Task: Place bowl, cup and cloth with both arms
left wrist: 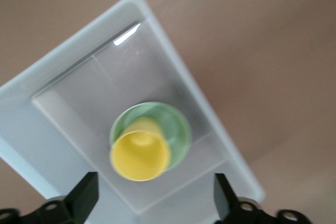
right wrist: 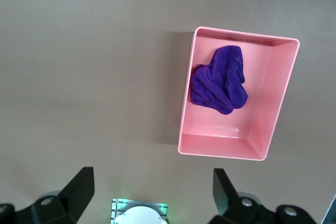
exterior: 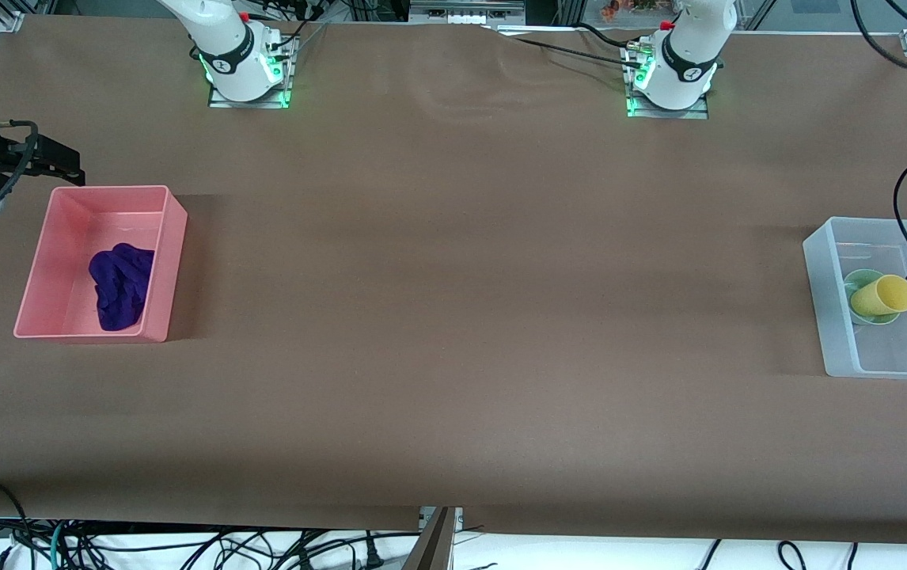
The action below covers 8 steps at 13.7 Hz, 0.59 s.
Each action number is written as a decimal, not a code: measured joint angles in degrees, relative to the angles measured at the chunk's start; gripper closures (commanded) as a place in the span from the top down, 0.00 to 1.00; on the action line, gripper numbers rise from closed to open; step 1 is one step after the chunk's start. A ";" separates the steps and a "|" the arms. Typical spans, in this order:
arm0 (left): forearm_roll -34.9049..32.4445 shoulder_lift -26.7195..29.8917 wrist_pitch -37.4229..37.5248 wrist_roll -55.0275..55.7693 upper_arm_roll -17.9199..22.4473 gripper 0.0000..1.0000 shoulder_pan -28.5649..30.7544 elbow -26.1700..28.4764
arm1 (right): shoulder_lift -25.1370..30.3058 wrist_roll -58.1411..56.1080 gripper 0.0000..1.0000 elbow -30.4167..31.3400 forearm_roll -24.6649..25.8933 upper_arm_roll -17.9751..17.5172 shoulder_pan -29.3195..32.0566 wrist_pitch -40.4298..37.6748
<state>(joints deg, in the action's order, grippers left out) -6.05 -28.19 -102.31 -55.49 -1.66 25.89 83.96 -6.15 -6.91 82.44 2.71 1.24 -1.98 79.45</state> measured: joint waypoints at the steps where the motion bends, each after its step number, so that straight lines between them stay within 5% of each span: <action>1: 0.01 1.37 4.44 4.67 -2.63 1.00 -0.28 -1.12 | -0.01 0.00 1.00 -0.01 0.01 0.00 0.00 -0.01; 5: -0.02 3.16 16.78 22.73 -13.01 1.00 -1.64 -5.69 | -0.02 0.00 1.00 -0.05 0.03 0.02 0.04 -0.01; 8: 0.02 5.46 20.53 33.11 -17.02 1.00 -3.80 -6.29 | -0.02 0.00 1.00 -0.08 0.04 0.05 0.15 -0.01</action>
<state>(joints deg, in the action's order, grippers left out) -6.03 -22.73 -81.78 -22.38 -18.68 22.09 77.68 -6.18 -6.91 82.36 2.75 1.29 -1.83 79.45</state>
